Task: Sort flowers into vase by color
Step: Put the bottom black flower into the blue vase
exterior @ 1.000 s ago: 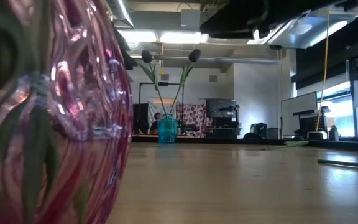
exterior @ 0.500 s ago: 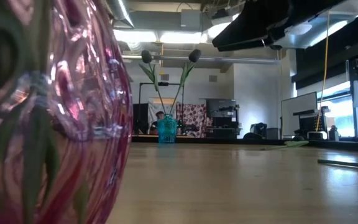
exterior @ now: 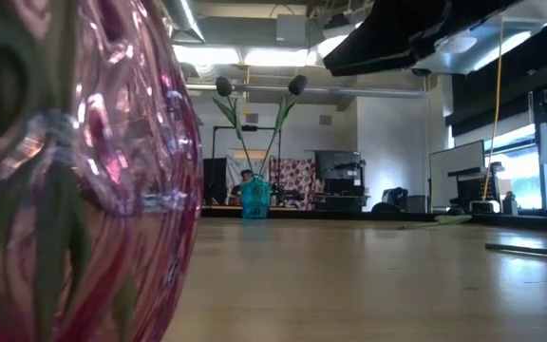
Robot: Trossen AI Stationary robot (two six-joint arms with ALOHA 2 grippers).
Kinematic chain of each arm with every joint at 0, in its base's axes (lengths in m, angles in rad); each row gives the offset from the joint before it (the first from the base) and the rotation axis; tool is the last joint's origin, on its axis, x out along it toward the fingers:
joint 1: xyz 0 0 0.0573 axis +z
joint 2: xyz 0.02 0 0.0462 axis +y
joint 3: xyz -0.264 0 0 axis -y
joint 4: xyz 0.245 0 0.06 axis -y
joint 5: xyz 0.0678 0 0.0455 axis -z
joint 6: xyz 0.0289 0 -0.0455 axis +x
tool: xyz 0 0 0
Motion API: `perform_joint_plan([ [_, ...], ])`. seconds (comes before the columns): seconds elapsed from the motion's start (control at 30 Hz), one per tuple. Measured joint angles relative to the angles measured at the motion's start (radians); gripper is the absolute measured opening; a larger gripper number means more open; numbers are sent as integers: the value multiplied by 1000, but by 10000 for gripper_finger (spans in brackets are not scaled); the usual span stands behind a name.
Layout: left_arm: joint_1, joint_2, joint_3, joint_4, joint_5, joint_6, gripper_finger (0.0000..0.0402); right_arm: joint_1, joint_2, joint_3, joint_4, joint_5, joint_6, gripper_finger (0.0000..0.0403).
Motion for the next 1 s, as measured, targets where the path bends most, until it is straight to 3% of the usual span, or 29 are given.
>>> perform_joint_plan([
  [0.23,-180,10,-128,105,-70,-27,174,0,0,1,-102,-1,-14,241],
  [0.37,-283,9,-191,190,-124,-26,174,20,1,55,-344,-25,-33,241],
  [0.5,-350,9,-213,194,-244,-27,174,77,15,178,-584,-25,61,241],
  [0.7,-397,18,-220,197,-307,-29,174,170,81,326,-828,-75,349,241],
  [1.0,-407,27,-221,220,-310,-7,174,270,98,365,-1058,-371,1014,241],
])
